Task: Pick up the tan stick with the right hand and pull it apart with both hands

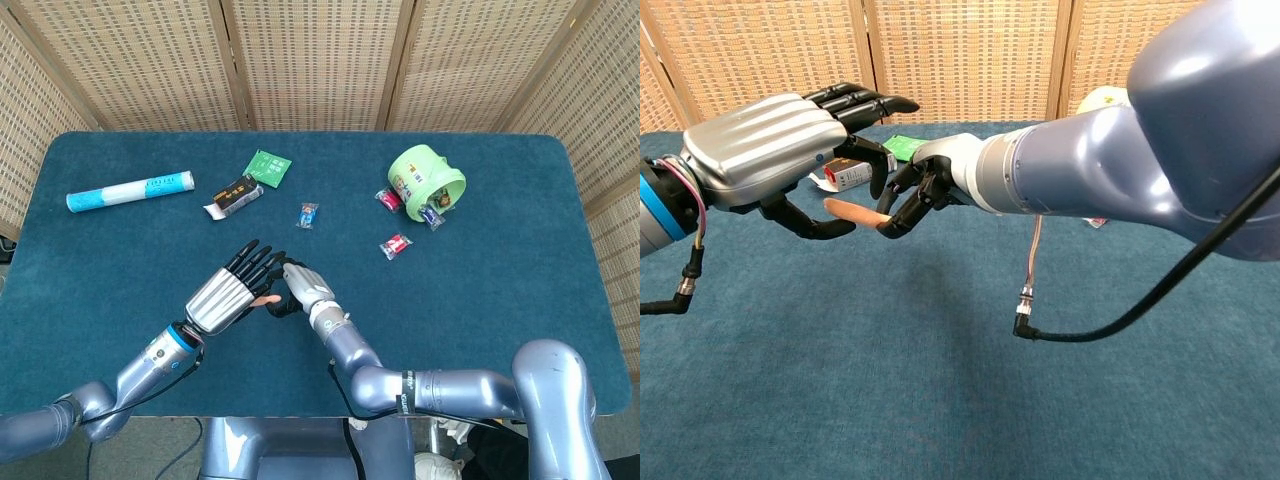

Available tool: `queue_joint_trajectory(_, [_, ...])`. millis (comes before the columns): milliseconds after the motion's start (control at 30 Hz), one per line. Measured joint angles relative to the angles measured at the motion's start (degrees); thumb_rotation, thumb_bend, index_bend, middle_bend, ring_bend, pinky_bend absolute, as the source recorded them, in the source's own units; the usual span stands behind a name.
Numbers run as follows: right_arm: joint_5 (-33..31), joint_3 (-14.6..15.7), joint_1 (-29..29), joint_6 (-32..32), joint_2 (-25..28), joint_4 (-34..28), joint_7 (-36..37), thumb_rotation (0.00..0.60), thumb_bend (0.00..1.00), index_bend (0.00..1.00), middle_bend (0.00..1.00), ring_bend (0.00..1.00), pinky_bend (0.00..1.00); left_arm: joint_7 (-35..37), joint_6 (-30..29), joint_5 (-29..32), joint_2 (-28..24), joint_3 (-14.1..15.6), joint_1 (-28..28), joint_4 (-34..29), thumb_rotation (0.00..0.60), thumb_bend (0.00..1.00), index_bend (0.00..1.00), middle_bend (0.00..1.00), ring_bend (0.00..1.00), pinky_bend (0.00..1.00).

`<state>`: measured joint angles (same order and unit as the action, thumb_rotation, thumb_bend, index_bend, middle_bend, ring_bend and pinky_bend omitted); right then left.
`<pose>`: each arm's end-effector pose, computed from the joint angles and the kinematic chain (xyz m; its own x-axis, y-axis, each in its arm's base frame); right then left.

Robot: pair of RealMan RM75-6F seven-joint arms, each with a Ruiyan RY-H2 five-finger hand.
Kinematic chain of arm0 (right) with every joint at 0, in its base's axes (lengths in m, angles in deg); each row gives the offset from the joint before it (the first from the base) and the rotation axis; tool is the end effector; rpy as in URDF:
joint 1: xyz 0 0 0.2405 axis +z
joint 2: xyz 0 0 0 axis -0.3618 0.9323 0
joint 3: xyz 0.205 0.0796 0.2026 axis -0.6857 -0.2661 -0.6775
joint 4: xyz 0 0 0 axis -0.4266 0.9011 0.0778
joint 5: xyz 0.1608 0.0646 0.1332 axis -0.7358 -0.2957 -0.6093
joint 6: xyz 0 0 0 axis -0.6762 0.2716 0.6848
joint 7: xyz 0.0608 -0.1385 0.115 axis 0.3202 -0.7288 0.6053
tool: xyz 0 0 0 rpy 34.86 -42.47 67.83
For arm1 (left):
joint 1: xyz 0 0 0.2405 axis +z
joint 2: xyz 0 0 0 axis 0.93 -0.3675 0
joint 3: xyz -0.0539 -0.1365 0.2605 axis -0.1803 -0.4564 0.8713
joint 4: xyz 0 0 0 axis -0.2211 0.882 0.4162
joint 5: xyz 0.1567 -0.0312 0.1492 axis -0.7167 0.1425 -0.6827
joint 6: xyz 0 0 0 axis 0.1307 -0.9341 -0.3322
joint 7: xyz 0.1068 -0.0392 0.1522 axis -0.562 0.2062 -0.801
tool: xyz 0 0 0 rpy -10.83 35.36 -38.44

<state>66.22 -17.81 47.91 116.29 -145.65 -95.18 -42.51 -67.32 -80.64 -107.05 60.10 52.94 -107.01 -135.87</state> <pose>0.0161 -0.4248 -0.1211 -0.1856 -0.6525 0.7347 -0.9711 0.0076 -0.2386 -0.1362 0.3637 -0.0267 0.5687 -0.1803 0.8025 0.5068 -0.6916 -0.5146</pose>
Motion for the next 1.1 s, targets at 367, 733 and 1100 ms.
queue_joint_trajectory(367, [0.36, 0.31, -0.49, -0.65, -0.1, 0.74, 0.72, 0.6, 0.56, 0.65, 0.13, 0.0, 0.0, 0.01, 0.19, 1.12, 1.24, 0.35, -0.4, 1.33, 0.6, 0.34, 0.5, 0.0, 0.0, 0.0])
queue_joint_trajectory(733, [0.72, 0.18, -1.31, -2.23, 0.68, 0.47, 2.14, 0.6, 0.56, 0.65, 0.13, 0.0, 0.0, 0.34, 1.07, 1.94, 1.96, 0.53, -1.07, 1.08, 0.6, 0.38, 0.54, 0.0, 0.0, 0.0])
queue_joint_trajectory(1100, [1.26, 0.8, -1.85, -2.91, 1.29, 0.72, 2.87, 0.6, 0.56, 0.65, 0.14, 0.0, 0.0, 0.29, 1.37, 3.07, 2.27, 0.54, -1.25, 0.27, 0.6, 0.49, 0.64, 0.0, 0.0, 0.0])
